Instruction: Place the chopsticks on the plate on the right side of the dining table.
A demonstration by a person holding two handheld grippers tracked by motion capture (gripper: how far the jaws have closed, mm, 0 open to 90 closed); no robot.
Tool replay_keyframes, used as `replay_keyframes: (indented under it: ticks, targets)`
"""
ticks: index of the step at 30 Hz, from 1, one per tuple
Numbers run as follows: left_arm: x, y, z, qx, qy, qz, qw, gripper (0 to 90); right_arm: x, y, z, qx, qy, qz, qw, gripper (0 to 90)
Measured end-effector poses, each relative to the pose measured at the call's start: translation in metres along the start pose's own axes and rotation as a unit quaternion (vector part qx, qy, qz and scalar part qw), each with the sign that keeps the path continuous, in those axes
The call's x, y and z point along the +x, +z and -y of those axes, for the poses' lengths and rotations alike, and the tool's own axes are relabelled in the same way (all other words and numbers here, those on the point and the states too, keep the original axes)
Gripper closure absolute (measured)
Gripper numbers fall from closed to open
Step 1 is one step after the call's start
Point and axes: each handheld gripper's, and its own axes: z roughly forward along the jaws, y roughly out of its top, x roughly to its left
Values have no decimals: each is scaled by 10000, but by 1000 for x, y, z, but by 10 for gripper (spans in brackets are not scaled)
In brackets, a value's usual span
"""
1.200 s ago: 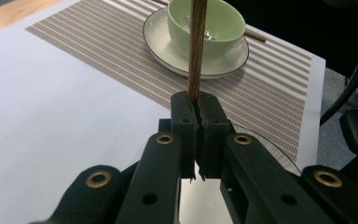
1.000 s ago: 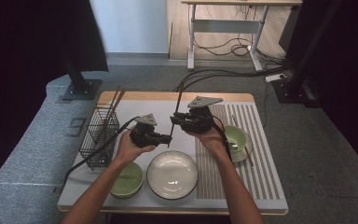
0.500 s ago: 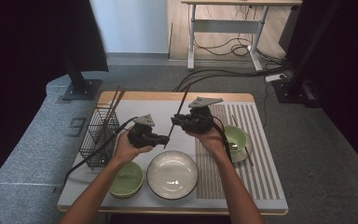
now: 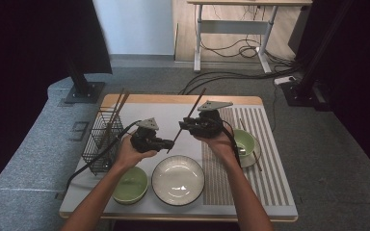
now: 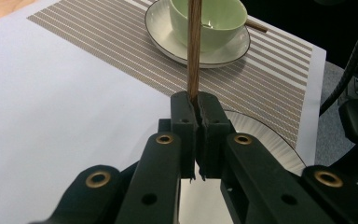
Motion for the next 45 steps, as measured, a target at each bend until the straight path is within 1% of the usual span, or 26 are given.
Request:
replay_keyframes:
  ticks: [4, 9, 20, 27, 36, 38, 39, 41, 42, 45]
  targets:
    - [0, 0, 0, 18, 2, -5, 10000, 866, -2, 0, 2, 19, 52, 38, 10000, 678]
    - [-1, -1, 0, 32, -2, -2, 10000, 866, -2, -1, 3, 61, 9, 137, 9999, 643]
    - [-1, -4, -1, 39, -15, 20, 10000, 866, -4, -1, 3, 76, 17, 180, 9998, 597]
    - [-1, -4, 0, 76, -11, 13, 10000, 866, -6, -1, 5, 107, 96, 154, 9998, 589]
    - [0, -2, 4, 100, -66, 71, 9999, 866, -8, 1, 10, 177, 180, 133, 9996, 563]
    - [1, -2, 5, 158, -79, 21, 9998, 866, -9, 1, 11, 198, 189, 119, 9996, 551]
    - [2, -2, 6, 159, -118, 15, 9998, 867, -9, 1, 11, 223, 172, 112, 9995, 549]
    - [5, -4, 7, 163, -147, -13, 9998, 867, -10, -1, 12, 251, 138, 152, 9995, 543]
    - [6, -5, 8, 158, -171, -6, 9997, 868, -11, -3, 13, 246, 151, 148, 9995, 542]
    - [7, -6, 9, 242, -156, -46, 9996, 867, -12, -9, 14, 188, 182, 177, 9995, 539]
